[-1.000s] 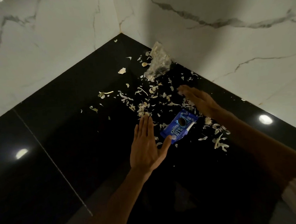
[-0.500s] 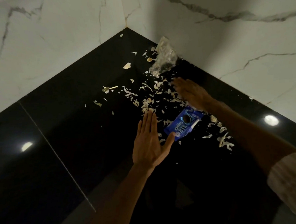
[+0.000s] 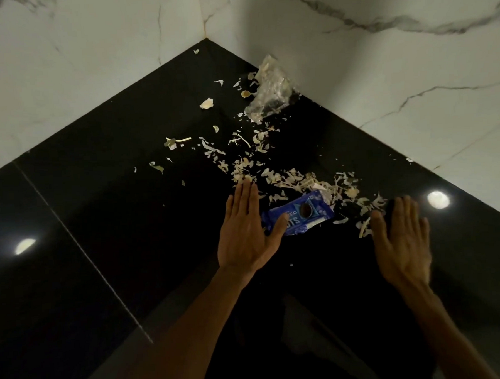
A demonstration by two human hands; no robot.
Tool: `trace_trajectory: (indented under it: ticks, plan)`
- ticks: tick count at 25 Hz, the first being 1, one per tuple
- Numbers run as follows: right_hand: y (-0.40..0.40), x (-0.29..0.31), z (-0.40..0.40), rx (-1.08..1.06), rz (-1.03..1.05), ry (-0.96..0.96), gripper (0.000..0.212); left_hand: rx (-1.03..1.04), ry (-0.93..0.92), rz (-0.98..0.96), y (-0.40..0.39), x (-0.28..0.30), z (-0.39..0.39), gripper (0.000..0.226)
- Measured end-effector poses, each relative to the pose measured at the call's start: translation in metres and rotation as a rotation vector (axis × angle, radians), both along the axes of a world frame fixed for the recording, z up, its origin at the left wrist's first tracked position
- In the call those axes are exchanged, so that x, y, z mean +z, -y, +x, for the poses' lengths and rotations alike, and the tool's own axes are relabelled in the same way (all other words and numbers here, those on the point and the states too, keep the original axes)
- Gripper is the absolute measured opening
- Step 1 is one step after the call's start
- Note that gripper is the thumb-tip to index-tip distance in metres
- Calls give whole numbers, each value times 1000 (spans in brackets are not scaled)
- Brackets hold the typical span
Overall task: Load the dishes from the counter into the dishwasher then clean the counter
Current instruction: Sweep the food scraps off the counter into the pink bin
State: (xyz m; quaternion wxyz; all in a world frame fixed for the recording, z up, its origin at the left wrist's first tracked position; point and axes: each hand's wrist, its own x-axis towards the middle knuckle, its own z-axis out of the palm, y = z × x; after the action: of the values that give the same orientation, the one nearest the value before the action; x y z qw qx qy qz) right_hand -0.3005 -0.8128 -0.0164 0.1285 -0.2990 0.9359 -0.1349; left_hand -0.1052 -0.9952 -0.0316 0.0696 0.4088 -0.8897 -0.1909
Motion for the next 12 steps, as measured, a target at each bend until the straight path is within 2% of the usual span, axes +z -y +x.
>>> trace_trajectory:
  ticks: [4,7,8,9,12]
  plan:
    - [60,0,40,148,-68,75,105,20,19,-10,-1,-1,0,94]
    - [61,14,48,135,-306,377,97,14,37,-15,-2,-3,-1,92]
    - [47,16,52,104,-338,398,95,20,32,-14,-2,-3,0,91]
    - [30,16,59,88,-297,340,99,25,23,-12,-2,-2,0,90]
    - [-20,1,104,167,68,-4,122,17,4,0,-1,-1,0,89]
